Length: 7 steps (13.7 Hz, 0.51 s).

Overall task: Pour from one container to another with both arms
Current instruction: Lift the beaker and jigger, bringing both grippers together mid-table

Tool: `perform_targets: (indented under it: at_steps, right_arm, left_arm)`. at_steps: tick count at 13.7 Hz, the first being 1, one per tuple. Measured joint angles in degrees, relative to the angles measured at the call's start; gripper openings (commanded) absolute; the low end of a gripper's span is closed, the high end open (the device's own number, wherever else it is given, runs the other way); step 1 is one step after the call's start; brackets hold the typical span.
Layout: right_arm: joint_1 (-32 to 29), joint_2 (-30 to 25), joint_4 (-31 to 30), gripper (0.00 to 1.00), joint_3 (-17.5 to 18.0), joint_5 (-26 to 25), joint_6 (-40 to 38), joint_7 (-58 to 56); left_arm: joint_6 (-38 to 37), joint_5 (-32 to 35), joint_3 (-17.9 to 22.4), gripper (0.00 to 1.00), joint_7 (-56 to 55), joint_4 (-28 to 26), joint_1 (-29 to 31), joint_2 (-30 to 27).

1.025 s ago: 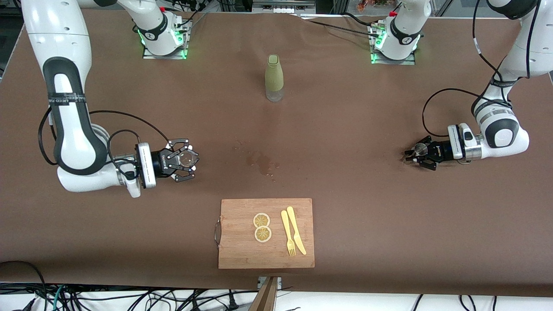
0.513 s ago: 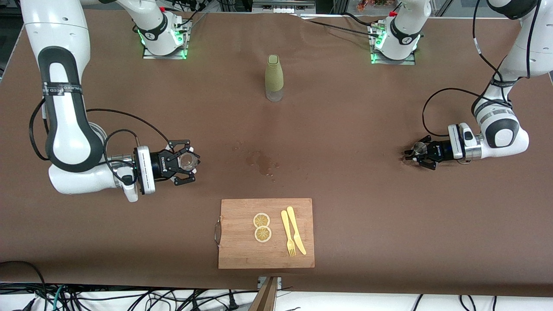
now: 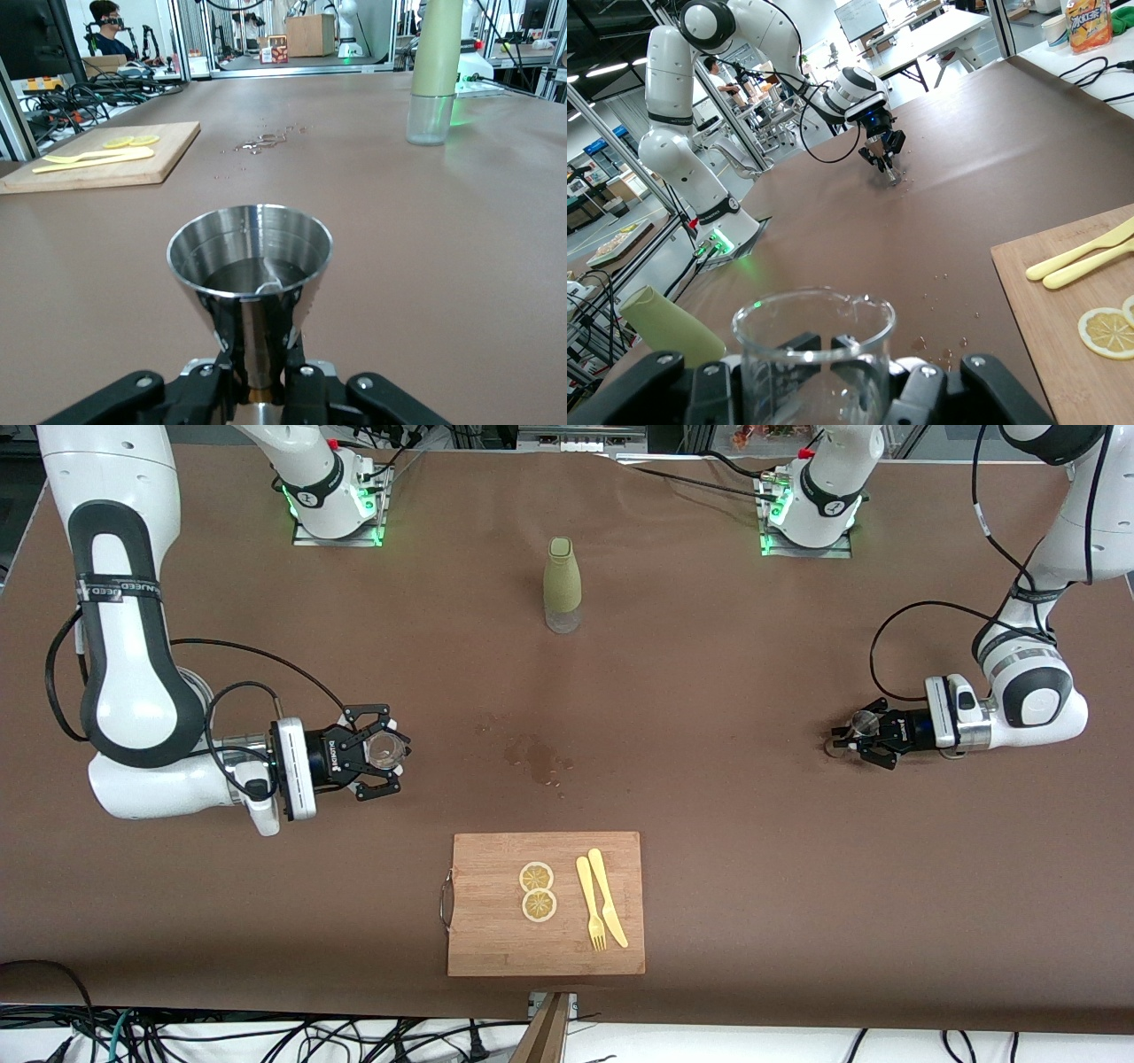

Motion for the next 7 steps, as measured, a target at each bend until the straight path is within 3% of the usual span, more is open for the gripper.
perform_targets:
  at_steps: [4,7]
  right_arm:
    - [2.6,-1.8,0.1,0.12,0.1,-2.2,0.3,2.3]
    - [6.6,-2.6,0.1,0.12,0.1,-4.0,4.7,4.6]
  left_arm:
    - [-0.5,-0.3,-0.9,0.0,-1.8,1.1,-0.9,-0.2]
    - [3.3,-1.7,-4.9,0.0,-5.3,1.8,-4.5,-1.4]
